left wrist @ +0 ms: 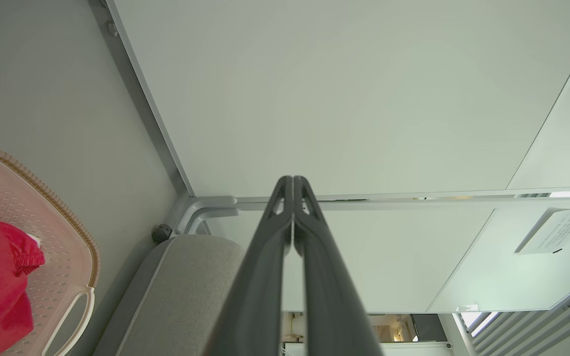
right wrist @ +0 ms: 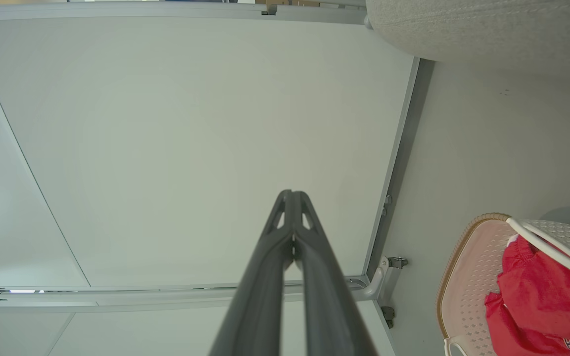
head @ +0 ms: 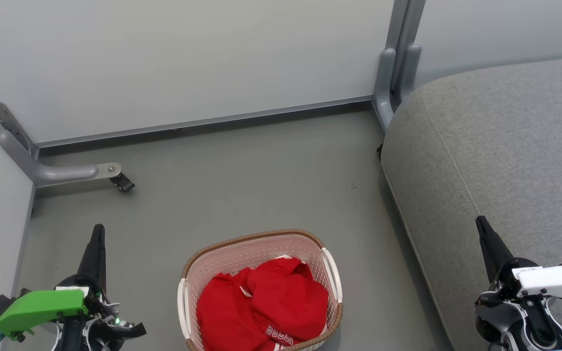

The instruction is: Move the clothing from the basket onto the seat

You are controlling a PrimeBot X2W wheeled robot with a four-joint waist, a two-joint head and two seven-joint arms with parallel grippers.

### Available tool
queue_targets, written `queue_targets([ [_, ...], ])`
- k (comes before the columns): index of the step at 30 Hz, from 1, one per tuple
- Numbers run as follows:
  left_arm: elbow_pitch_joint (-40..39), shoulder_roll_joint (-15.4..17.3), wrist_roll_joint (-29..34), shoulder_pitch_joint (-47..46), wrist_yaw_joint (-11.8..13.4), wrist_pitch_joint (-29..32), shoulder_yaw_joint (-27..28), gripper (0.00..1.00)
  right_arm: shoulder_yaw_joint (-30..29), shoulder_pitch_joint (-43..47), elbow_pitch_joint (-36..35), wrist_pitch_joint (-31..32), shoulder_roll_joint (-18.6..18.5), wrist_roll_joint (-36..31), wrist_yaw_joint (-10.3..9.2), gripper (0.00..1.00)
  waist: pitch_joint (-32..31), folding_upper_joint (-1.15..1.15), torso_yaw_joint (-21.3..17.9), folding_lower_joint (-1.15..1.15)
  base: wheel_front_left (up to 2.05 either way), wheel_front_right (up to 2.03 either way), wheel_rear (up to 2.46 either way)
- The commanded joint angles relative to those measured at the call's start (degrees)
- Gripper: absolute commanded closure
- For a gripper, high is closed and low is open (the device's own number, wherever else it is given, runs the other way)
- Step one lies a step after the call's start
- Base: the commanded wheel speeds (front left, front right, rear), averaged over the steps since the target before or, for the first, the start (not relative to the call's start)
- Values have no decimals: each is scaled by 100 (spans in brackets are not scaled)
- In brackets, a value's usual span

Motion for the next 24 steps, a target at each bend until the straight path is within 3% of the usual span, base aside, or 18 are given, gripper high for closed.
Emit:
queue_targets([
  [1,-16,3,-16,-74,-27,15,9,100,-10,-25,6,17,-34,21,-2,100,0,0,0,0,0,0,0],
  [24,-16,3,-16,-74,-27,15,9,100,-10,-25,6,17,-34,21,-2,100,0,0,0,0,0,0,0],
])
